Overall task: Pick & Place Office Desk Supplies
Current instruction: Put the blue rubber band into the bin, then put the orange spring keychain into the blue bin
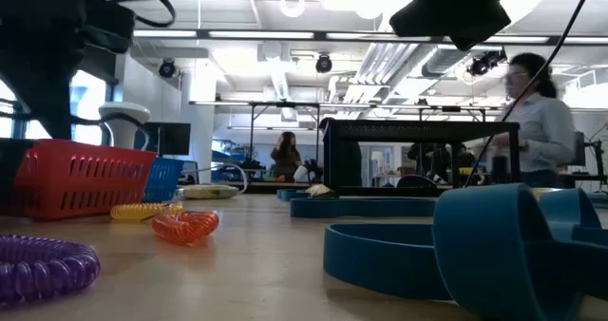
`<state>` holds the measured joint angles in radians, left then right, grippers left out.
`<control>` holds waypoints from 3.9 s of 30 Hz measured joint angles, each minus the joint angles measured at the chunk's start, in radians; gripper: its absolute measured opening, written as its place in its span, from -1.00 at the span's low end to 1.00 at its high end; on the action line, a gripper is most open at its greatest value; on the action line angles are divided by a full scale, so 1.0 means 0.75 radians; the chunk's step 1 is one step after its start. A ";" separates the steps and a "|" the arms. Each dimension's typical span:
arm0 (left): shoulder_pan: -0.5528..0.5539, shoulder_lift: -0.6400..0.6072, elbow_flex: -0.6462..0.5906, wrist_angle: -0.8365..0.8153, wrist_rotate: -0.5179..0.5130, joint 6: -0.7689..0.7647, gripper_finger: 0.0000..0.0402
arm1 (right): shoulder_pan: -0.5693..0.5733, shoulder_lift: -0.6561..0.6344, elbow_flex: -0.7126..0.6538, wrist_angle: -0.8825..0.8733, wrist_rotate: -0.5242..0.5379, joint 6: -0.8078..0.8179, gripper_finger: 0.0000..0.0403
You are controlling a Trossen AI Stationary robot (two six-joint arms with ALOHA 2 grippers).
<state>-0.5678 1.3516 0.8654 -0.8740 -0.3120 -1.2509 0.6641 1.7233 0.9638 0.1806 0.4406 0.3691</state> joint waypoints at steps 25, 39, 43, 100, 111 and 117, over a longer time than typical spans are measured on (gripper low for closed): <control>-0.087 0.051 0.016 -0.057 -0.056 1.370 -0.99 | -0.042 0.003 0.000 -0.020 -0.008 0.033 0.22; -0.072 0.083 0.013 -0.054 -0.047 1.770 -0.98 | -0.042 0.004 0.000 -0.033 -0.013 0.066 0.22; -0.047 0.144 0.012 -0.044 -0.006 1.774 -0.98 | -0.042 0.004 0.000 -0.036 -0.033 0.066 0.22; 0.000 -0.177 0.103 -0.020 -0.127 1.278 -0.28 | -0.043 0.004 0.000 -0.057 -0.032 0.062 0.22; 0.000 -0.361 0.103 0.312 -0.173 0.927 -0.28 | -0.042 0.004 0.000 -0.178 -0.224 0.192 0.22; 0.000 -0.250 0.103 0.612 -0.171 0.933 -0.28 | -0.042 0.004 0.000 -0.381 -0.417 0.439 0.22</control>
<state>-0.5678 1.1641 0.9424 -0.4151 -0.4400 -0.5510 0.6327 1.7264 0.9638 -0.1055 0.1278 0.6980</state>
